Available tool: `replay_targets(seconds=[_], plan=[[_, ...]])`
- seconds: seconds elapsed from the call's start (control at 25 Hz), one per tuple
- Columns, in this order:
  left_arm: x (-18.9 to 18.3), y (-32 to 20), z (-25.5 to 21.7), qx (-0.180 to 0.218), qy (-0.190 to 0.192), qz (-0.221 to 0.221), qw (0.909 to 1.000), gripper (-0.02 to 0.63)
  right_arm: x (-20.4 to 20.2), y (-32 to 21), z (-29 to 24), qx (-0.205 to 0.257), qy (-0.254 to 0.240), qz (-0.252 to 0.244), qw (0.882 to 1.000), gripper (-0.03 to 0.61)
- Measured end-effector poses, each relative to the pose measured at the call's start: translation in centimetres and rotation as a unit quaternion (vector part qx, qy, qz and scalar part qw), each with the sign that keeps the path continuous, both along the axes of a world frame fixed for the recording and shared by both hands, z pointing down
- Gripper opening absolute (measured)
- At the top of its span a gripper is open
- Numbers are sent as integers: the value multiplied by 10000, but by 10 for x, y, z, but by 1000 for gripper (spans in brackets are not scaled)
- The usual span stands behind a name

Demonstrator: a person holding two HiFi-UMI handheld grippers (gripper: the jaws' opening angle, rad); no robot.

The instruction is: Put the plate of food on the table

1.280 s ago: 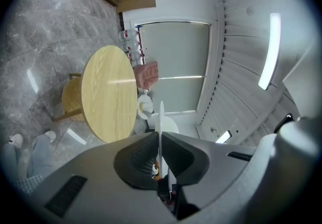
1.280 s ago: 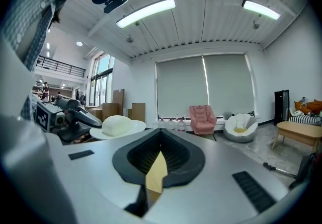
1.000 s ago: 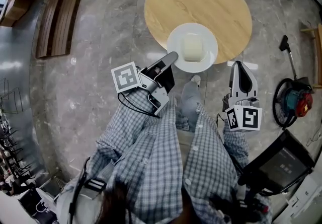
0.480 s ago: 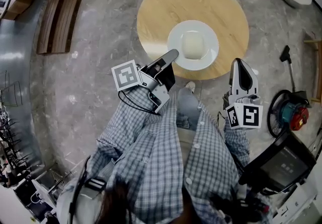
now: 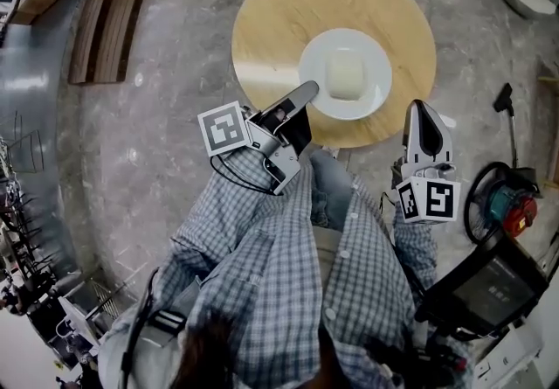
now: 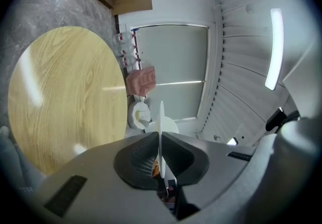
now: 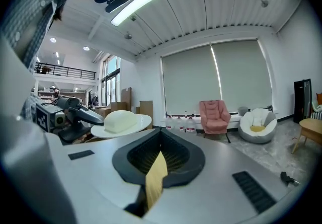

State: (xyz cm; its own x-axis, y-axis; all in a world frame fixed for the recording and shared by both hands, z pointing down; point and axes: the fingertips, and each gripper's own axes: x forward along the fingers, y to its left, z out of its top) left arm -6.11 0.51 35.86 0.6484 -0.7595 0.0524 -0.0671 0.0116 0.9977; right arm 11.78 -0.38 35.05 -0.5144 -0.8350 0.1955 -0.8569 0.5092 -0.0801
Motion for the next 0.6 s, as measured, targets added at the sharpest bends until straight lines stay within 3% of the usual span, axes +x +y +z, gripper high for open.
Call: replay_targets(seconds=[0.6], plan=[[-3, -23, 5, -118, -38, 242, 9996, 20, -11, -3, 4, -225, 58, 161, 9996, 7]])
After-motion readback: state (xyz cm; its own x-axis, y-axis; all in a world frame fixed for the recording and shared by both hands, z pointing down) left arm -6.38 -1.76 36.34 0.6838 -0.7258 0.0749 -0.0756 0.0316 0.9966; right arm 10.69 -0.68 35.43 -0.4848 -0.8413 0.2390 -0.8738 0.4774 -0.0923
